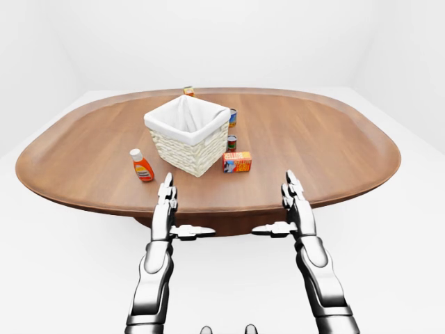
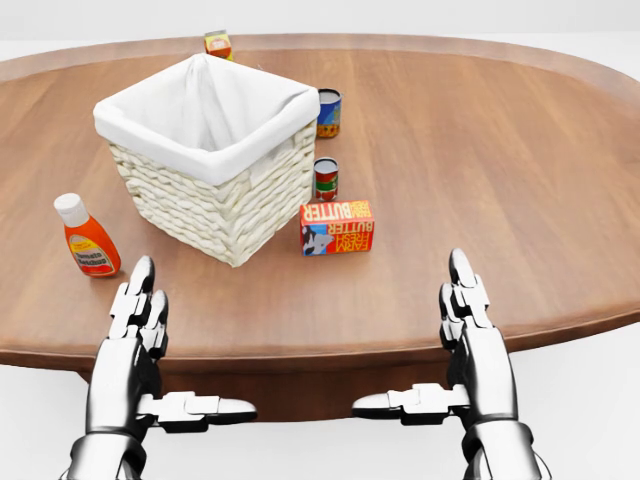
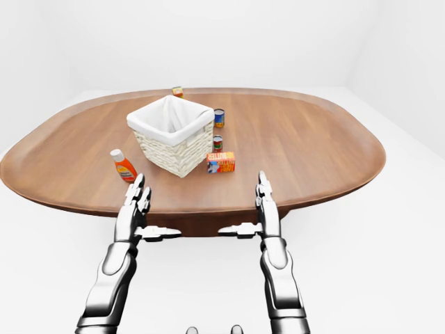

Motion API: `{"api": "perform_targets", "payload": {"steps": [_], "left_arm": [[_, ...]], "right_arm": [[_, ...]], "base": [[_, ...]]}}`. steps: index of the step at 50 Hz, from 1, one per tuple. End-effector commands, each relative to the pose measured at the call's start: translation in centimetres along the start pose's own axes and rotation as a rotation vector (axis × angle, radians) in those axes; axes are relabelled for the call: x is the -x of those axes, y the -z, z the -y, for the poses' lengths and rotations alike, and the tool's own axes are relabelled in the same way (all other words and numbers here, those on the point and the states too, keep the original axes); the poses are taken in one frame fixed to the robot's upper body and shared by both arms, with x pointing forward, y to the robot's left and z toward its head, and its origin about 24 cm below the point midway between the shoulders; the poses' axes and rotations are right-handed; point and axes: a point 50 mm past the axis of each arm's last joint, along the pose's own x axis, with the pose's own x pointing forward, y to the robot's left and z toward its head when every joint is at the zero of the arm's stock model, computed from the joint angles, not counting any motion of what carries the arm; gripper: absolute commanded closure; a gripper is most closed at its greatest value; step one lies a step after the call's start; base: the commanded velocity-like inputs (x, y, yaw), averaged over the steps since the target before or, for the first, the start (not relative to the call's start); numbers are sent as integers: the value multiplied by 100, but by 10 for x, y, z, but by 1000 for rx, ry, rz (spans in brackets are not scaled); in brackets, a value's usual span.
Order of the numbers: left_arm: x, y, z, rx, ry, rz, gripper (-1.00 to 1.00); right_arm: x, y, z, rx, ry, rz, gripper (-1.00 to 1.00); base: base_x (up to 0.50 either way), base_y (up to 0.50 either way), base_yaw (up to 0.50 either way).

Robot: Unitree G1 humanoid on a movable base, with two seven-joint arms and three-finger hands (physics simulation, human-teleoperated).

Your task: Pick up the butter and put it in the basket.

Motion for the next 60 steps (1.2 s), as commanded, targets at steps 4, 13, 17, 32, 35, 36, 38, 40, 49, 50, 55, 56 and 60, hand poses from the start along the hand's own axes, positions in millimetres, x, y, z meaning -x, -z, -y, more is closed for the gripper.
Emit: {"api": "perform_targets", "payload": {"steps": [4, 13, 17, 32, 35, 36, 38, 40, 49, 50, 55, 56, 60], "left_arm": [[1, 0, -8, 3, -1, -1, -100], [-1, 3, -9, 7, -1, -12, -100], [0, 3, -10, 8, -1, -12, -100], [0, 3, -11, 8, 2, -12, -100], [0, -3, -12, 9, 1, -3, -100], [0, -6, -13, 11, 0, 1, -100], [0, -9, -14, 13, 0, 5, -100], [0, -12, -15, 17, 1, 5, -100], [5, -60, -23, 18, 5, 204, -100], [6, -63, -23, 17, 6, 220, -100], [6, -79, -26, 12, 3, 285, -100], [5, -84, -27, 11, 2, 309, -100], [5, -94, -29, 8, -5, 351, -100]], "right_arm": [[-1, 3, 5, 22, 1, -20, -100], [-1, 5, 4, 36, 1, -33, -100], [-1, 4, 5, 37, 6, -33, -100], [0, 3, 6, 40, 6, -28, -100], [2, -2, 8, 44, 12, -21, -100], [2, -4, 10, 46, 17, -18, -100], [3, -7, 10, 52, 17, -20, -100], [4, -13, 10, 64, 10, 2, -100], [4, -57, 6, 148, -26, 186, -100], [4, -60, 5, 156, -30, 200, -100], [7, -81, 4, 180, -48, 290, -100], [8, -90, 5, 186, -50, 327, -100], [10, -105, 6, 201, -56, 391, -100]], "base": [[0, 0, 0], [1, 13, 0], [3, 50, 0], [3, 50, 0], [2, 27, 0], [0, 2, 0], [0, 0, 0], [0, 0, 0], [0, 0, 0], [0, 0, 0], [0, 0, 0], [0, 0, 0], [0, 0, 0]]}}
